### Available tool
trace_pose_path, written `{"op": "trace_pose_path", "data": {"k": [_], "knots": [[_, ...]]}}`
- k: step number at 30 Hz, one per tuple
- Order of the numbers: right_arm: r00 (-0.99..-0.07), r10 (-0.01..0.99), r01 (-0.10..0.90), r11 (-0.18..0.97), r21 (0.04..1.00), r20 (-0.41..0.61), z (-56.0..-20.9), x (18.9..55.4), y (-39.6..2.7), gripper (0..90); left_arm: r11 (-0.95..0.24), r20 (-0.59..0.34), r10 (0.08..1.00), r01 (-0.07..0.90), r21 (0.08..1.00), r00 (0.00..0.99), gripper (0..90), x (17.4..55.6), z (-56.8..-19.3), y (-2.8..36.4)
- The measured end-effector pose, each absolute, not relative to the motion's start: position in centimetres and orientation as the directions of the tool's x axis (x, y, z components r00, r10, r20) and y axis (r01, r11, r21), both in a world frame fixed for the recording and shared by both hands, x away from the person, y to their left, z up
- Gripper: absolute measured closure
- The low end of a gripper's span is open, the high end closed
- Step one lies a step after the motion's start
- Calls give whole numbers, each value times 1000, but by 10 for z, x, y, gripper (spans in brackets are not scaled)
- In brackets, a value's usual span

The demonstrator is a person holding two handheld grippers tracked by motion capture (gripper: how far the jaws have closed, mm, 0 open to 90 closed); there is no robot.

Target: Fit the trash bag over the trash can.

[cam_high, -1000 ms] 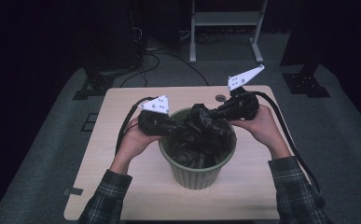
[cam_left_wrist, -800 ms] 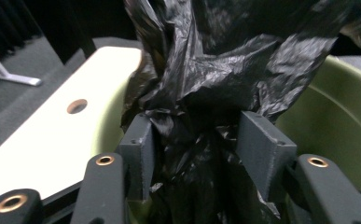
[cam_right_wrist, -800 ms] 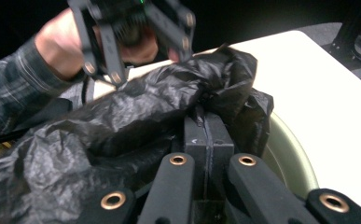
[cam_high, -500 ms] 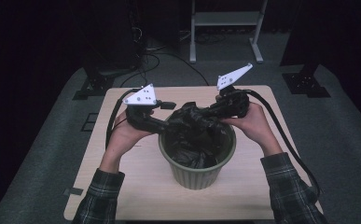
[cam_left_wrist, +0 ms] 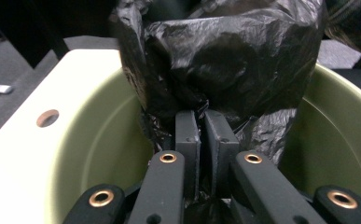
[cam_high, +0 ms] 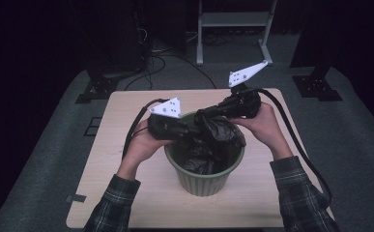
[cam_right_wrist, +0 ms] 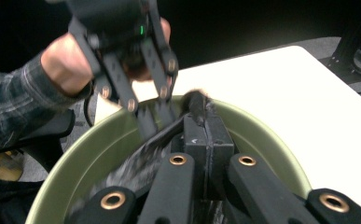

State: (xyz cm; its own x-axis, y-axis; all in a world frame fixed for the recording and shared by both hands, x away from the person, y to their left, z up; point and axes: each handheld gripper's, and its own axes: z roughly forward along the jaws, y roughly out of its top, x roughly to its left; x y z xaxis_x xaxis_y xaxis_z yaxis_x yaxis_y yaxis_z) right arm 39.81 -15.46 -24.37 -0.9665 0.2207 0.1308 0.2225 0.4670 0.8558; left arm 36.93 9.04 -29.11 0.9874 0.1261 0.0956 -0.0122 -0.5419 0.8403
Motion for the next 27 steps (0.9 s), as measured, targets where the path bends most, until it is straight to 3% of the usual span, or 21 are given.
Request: {"op": "trace_pose_path", "data": {"k": [3,4,8,20,27], "knots": [[-968,222,208,466,860,114,-240,396,-151,855,-542,96,133,-8,840,986,867,369,-293,90],[-963,238,223,447,866,126,-238,395,-153,768,-534,92,149,2,845,985,873,370,-294,94],[-957,259,229,413,881,128,-232,391,-169,712,-510,93,192,18,860,977,884,372,-294,109],[-956,255,240,385,891,147,-236,371,-208,650,-478,83,246,47,877,966,887,376,-294,133],[-968,172,232,348,908,181,-238,366,-207,629,-481,81,249,50,875,965,887,378,-296,132]]}}
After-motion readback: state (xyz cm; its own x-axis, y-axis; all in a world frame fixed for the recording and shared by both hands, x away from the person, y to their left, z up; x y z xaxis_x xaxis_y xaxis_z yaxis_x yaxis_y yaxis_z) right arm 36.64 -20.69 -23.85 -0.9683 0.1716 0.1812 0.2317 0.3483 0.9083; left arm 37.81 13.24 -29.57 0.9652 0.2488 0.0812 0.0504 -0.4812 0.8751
